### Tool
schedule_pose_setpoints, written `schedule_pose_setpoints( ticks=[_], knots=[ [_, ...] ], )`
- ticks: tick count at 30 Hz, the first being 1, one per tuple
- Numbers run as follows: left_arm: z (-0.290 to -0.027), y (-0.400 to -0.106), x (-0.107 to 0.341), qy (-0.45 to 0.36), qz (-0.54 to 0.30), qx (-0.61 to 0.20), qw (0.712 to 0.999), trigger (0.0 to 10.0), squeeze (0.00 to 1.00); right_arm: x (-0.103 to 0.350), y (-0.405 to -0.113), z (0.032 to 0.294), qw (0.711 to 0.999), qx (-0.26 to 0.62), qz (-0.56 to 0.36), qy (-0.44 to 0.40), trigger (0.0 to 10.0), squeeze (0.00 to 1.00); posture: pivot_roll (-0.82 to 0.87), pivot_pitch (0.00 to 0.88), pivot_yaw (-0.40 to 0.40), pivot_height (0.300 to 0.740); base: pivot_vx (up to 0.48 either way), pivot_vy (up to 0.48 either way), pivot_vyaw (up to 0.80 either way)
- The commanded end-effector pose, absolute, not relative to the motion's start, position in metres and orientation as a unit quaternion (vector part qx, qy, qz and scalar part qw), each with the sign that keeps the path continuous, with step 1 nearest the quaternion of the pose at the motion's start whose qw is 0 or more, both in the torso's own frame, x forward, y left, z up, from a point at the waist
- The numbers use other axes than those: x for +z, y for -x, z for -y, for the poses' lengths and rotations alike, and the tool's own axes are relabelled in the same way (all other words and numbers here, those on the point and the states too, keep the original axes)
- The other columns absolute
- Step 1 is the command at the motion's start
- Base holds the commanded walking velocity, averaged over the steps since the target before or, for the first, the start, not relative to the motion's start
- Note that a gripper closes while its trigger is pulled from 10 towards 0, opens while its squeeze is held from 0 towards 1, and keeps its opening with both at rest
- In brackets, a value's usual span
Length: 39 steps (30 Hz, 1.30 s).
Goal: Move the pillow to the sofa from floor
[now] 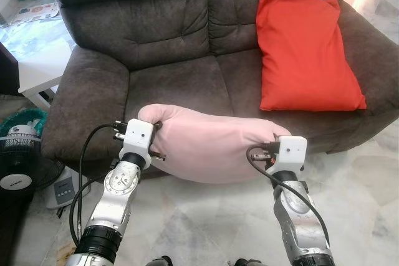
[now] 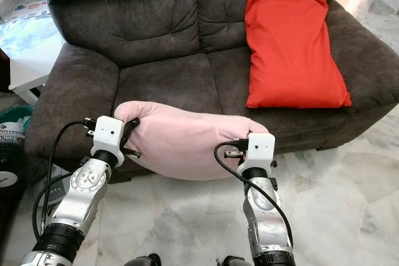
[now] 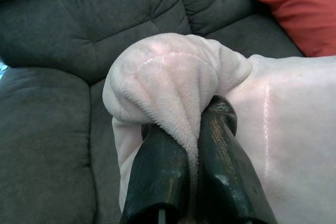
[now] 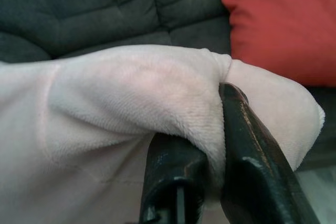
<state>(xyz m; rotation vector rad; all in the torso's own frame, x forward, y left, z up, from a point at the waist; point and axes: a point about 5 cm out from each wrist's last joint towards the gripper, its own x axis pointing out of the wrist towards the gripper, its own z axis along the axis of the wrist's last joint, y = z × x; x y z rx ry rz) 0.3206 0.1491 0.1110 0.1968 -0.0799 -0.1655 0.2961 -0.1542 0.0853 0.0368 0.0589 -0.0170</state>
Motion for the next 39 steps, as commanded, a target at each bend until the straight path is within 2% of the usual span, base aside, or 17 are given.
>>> schedule_pose_setpoints(
  ticks=[1,9,24,36,39],
  knots=[
    [-0.1641,-0.3231,0.1176,-0.083,0.055,-0.043,0.994,10.0,0.00,0.1066,-0.3023,0.1570,0.999,-0.018,0.020,-0.030,10.0,0.00,0.07,0.111,0.087,0.740,0.000,0.000,0.00],
    [-0.1647,-0.3210,0.1199,-0.073,0.063,-0.023,0.995,10.0,0.00,0.1039,-0.3048,0.1588,1.000,-0.005,0.013,-0.024,10.0,0.00,0.10,0.083,0.043,0.740,0.000,0.000,0.00],
    [-0.1614,-0.3174,0.1179,-0.066,0.065,-0.019,0.996,10.0,0.00,0.1086,-0.3067,0.1600,1.000,0.005,0.019,-0.012,10.0,0.00,0.09,0.045,0.024,0.740,0.000,0.092,0.00],
    [-0.1587,-0.3188,0.1217,-0.067,0.070,-0.020,0.995,10.0,0.00,0.1122,-0.3109,0.1615,1.000,-0.003,0.019,-0.019,10.0,0.00,0.10,0.061,0.021,0.740,0.000,0.130,0.00],
    [-0.1613,-0.3201,0.1236,-0.067,0.071,-0.016,0.995,10.0,0.00,0.1094,-0.3112,0.1600,1.000,-0.002,0.009,-0.017,10.0,0.00,0.10,0.071,0.019,0.740,0.000,0.000,-0.71]
  ],
)
